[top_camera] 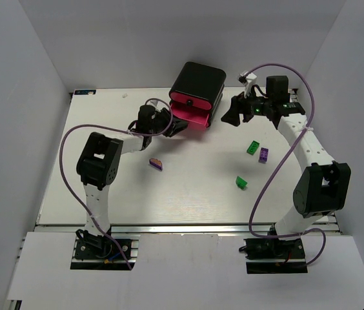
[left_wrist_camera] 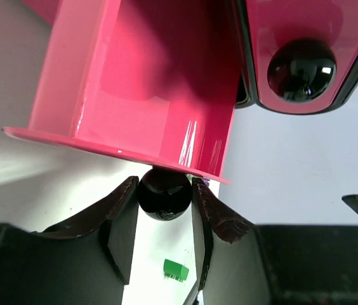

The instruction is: Sort the legos into containers by color

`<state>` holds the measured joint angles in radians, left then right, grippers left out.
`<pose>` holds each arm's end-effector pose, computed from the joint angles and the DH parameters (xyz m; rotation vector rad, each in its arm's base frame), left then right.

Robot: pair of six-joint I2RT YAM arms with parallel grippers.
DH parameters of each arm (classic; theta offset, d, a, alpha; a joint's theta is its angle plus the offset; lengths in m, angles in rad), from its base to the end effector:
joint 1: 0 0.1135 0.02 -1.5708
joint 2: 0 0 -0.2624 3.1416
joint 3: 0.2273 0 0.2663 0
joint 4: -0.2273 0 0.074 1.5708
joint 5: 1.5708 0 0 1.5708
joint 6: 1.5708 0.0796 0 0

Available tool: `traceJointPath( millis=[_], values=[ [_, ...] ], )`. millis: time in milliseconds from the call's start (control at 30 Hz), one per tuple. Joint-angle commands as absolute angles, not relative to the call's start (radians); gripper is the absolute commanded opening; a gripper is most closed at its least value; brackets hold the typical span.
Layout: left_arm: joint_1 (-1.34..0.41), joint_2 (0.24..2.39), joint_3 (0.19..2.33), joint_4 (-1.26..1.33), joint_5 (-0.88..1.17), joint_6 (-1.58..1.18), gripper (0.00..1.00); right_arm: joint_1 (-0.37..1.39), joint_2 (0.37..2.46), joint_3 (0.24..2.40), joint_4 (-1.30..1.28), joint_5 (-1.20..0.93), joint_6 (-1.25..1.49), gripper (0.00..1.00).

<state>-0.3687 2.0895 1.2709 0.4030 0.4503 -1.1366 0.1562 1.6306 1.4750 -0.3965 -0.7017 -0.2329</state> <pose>0.4581 -0.2141 0.1341 -0.5223 2.1740 -1.3548 0.4030 0.1155 0.3238 -0.7917 1.8926 0.6920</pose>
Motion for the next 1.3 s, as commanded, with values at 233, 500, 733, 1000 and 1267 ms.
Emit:
traceJointPath(
  millis=[233,500,733,1000,1267],
  values=[
    [-0.380,1.936,1.238,0.281,0.465,-1.055,0.75,0.140,1.588,1.440,-0.471,-0.678,-0.365,0.76],
    [-0.361,1.737,1.207,0.074,0.400,-0.910,0.81,0.143,1.575,1.349,-0.820,-0.750,-0.819,0.72],
    [-0.351,1.510,1.155,-0.302,0.143,-0.793,0.68,0.176,1.505,1.207,-0.860,-0.589,-0.812,0.71],
    [-0.324,1.310,0.993,-0.434,-0.084,-0.790,0.83,0.274,1.474,1.077,-0.838,-0.315,-0.643,0.80],
    [-0.287,1.241,0.989,-0.566,-0.231,-0.729,0.96,0.322,1.523,1.014,-0.736,-0.161,-0.555,0.81]
  ],
)
